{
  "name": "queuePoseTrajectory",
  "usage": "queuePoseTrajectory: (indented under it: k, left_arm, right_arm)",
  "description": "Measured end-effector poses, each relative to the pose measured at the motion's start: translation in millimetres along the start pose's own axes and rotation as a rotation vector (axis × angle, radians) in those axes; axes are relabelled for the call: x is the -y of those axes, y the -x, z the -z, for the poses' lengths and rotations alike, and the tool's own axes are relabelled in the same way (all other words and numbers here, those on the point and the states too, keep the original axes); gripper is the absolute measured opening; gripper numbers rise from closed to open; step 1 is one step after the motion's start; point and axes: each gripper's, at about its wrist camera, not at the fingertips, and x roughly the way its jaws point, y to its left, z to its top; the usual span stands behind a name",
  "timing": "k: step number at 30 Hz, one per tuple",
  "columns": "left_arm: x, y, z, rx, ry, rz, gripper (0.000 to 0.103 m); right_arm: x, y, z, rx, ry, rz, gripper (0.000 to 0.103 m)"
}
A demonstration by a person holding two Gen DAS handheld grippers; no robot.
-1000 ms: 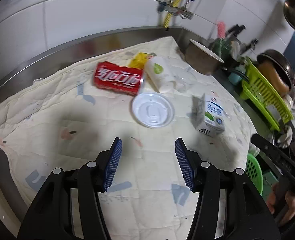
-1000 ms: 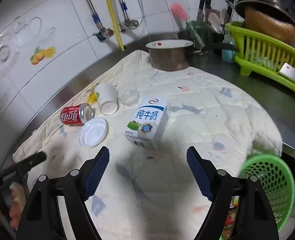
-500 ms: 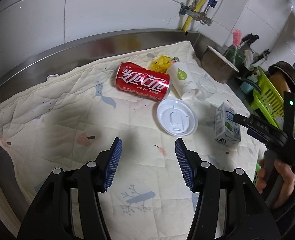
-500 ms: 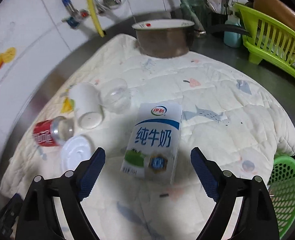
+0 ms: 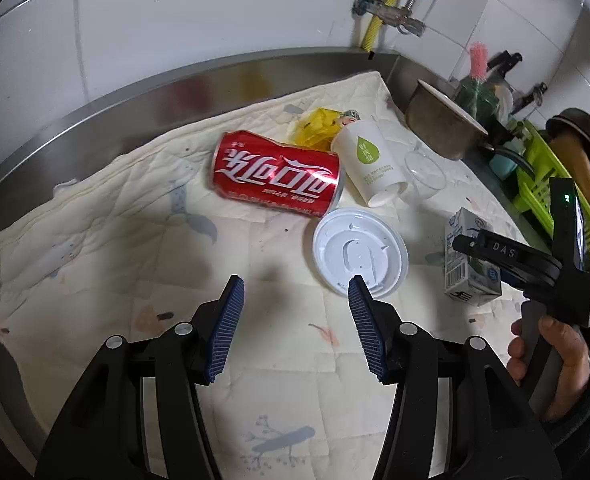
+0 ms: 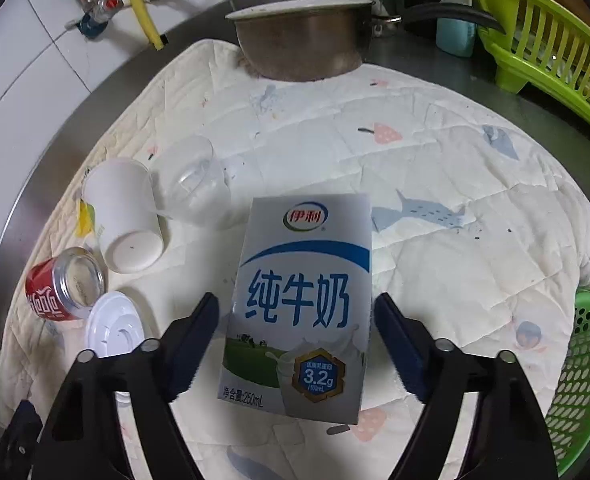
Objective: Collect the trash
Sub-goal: 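Grasp the white milk carton with the right tool, then carry the milk carton to the basket with the right tool while the left grasps the white lid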
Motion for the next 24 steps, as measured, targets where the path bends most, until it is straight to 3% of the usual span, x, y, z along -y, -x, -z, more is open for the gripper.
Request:
queuePoseTrajectory:
  k: [10, 14, 24]
  left_arm:
    - [9.6, -41.7, -11.3, -0.065, -0.009, 0.048, 0.043]
    - [14.8, -54.1, -11.6, -0.078, -0.023, 0.060, 0.033]
    - [9.7, -81.4, -18.6, -0.103, 0.002, 0.071, 0.025]
  right_arm:
    - [8.2, 17.5, 11.0, 0.042, 0.050, -0.028, 0.066]
    - [17.0, 38.0, 21.4, 0.075, 0.087, -0.044, 0.066]
    - [47.1, 102.1, 56.1, 0.184, 0.145, -0.074, 0.065]
